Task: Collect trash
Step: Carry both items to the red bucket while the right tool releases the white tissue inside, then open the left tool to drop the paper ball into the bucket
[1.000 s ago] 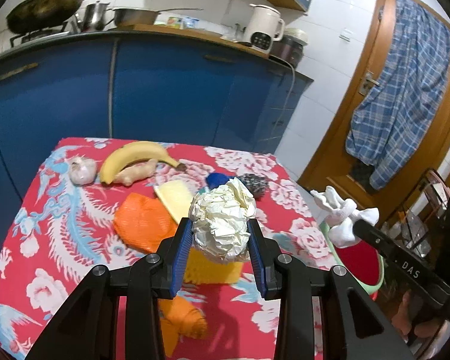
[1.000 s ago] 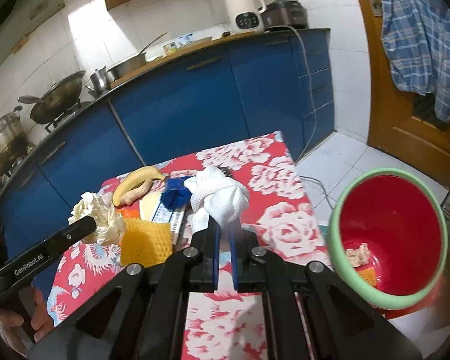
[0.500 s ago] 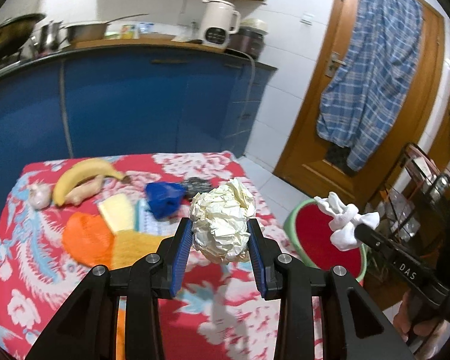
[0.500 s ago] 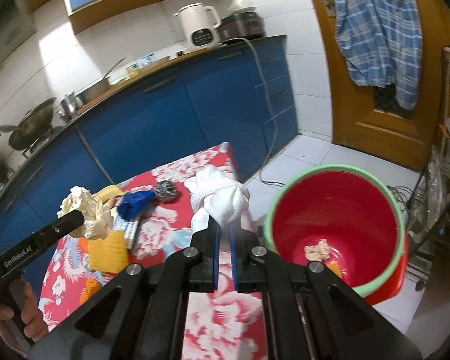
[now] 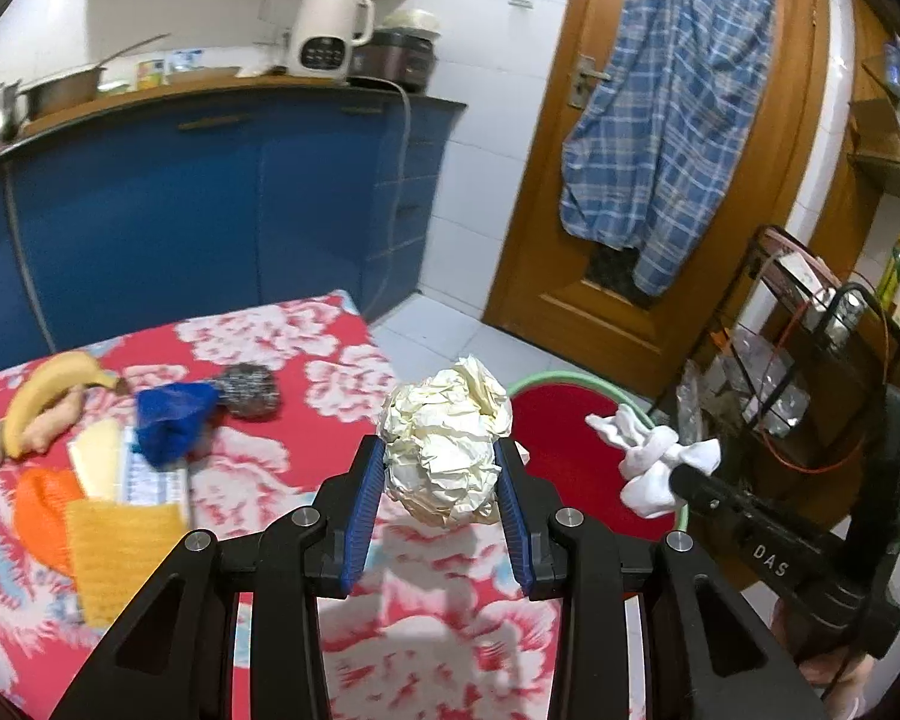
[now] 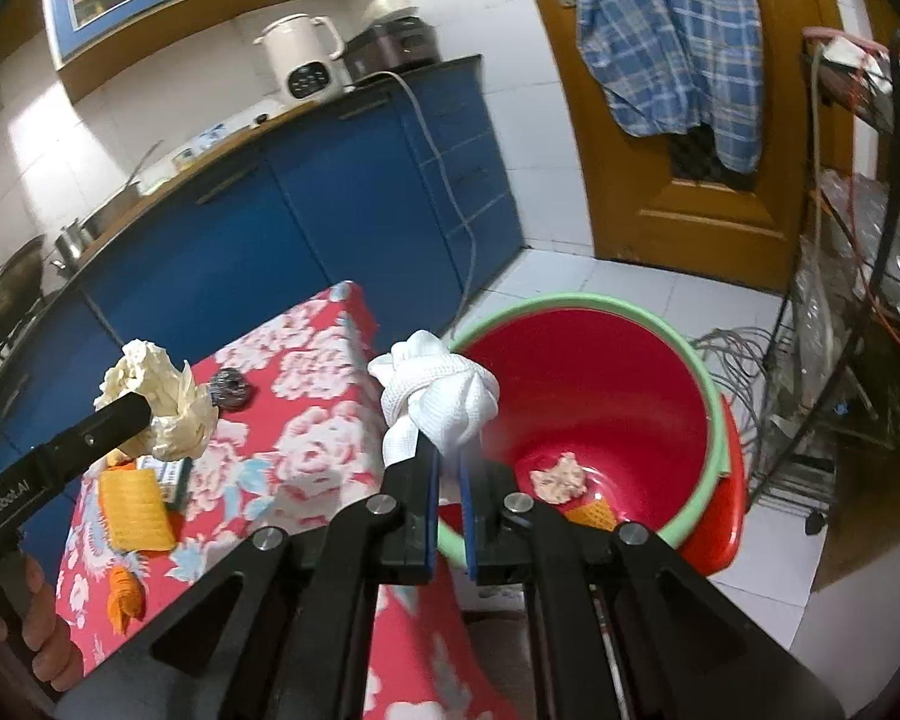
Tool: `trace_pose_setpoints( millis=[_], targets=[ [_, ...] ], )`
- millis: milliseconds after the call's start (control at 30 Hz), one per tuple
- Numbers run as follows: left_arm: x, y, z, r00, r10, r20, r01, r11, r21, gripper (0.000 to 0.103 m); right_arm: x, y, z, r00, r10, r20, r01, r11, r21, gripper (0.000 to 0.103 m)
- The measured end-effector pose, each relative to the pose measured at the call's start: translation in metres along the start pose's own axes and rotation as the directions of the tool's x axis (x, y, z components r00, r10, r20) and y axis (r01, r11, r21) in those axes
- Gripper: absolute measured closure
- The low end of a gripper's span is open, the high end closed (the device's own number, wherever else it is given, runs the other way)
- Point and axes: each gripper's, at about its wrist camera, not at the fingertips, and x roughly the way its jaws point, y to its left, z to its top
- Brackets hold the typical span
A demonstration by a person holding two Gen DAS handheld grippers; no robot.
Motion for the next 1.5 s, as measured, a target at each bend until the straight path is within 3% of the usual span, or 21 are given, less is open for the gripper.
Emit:
trace_pose_setpoints(
  millis=[600,867,1033,1167,1267,1500],
  targets=[
    [0.072,-0.052,-0.007,0.992,-0.025,-0.122,0.036,0.995,0.091,0.065,0.022,-0.069,-0.009,0.996,-0.072,-0.046,0.078,0.989,0.128,0.089],
    [0.096,-0.061,-0.015,0.983,-0.031,-0.180,0.051,0.993,0.107,0.065,0.023,-0.082,-0.008,0.995,-0.085,-0.047,0.092,0.984,0.153,0.074],
    [0.112,-0.068,-0.017,0.977,-0.032,-0.211,0.060,0.990,0.128,0.065,0.016,-0.084,-0.008,0.996,-0.087,-0.031,0.091,0.983,0.157,0.073],
    [0.124,-0.072,-0.019,0.971,-0.023,-0.239,0.057,0.989,0.137,0.062,0.012,-0.086,-0.010,0.996,-0.085,-0.024,0.087,0.982,0.166,0.071],
    [0.128,-0.071,-0.020,0.967,-0.030,-0.254,0.063,0.990,0.123,0.054,0.011,-0.087,-0.010,0.996,-0.084,-0.024,0.087,0.982,0.165,0.071],
    [0.126,-0.069,-0.019,0.969,-0.033,-0.246,0.063,0.992,0.113,0.049,0.010,-0.088,-0.013,0.996,-0.082,-0.027,0.085,0.981,0.174,0.071]
  ],
)
